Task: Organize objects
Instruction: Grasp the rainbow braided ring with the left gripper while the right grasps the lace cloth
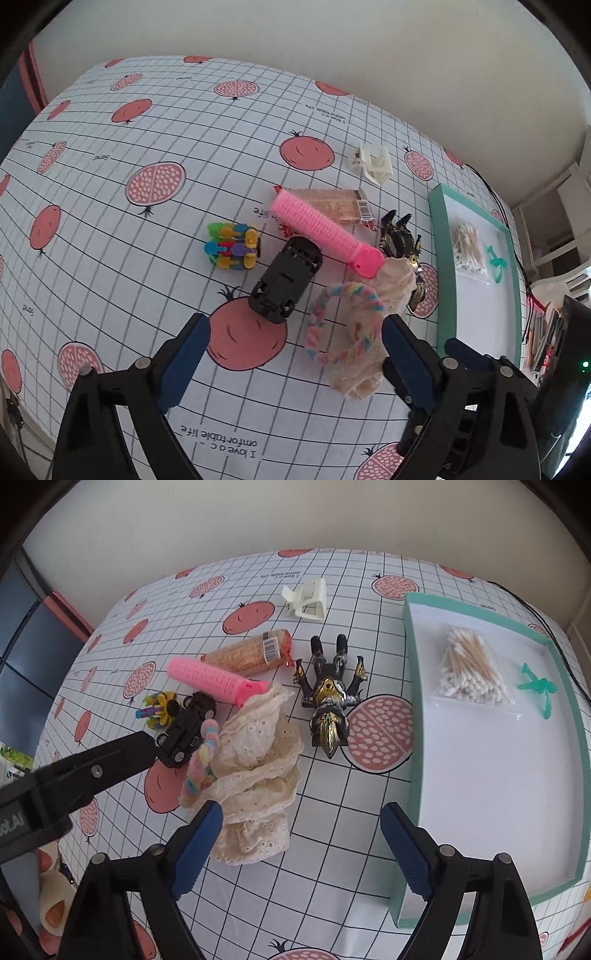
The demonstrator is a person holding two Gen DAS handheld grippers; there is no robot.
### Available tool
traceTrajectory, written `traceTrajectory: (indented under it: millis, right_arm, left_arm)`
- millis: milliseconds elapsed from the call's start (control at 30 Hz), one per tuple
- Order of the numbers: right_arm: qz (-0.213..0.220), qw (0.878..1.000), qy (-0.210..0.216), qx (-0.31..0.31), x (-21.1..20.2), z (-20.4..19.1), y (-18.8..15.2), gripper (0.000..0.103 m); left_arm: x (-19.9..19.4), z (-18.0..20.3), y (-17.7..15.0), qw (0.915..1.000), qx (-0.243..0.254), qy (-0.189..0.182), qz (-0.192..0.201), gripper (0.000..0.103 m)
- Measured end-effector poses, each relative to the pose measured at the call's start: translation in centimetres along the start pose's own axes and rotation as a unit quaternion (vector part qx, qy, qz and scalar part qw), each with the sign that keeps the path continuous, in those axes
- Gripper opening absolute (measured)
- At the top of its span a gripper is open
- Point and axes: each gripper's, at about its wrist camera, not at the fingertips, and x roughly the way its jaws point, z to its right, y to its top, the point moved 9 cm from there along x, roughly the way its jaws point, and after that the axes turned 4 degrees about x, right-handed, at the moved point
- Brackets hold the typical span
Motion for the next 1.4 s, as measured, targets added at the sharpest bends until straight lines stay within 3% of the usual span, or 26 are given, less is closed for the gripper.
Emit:
traceTrajectory:
  millis: [167,300,833,1100,1400]
  right_arm:
    - [-0.014,1.0,0.002,0.001,0.8,0.3,-0.3,0.085]
    - [-0.025,1.0,0.009,0.008,1.3,0.6,-0.7,0.083]
    - [-0.042,0.999,0.002,-0.004,2.9,-0.2,-1.6,0.074]
    - [-0.036,0.999,-0.015,-0.02,3.0,-0.3,-1.4,0.054]
    - [-0.04,0.999,0.006,-0.026,3.0,-1.2,-1.8,0.026]
  left_arm:
    - [0.6,1.6,-0.3,0.9997,0.022,-0.009,-0.008,0.094]
    - [1.3,2.7,-0.7,0.999,0.036,-0.018,-0.02,0.078]
    - [3.1,2.5,-2.2,0.9975,0.041,-0.003,-0.057,0.045]
    - [3.4,1.4,-2.6,0.9975,0.024,0.003,-0.067,0.033]
    - [3.5,1.1,-2.5,0.9977,0.021,-0.003,-0.064,0.024]
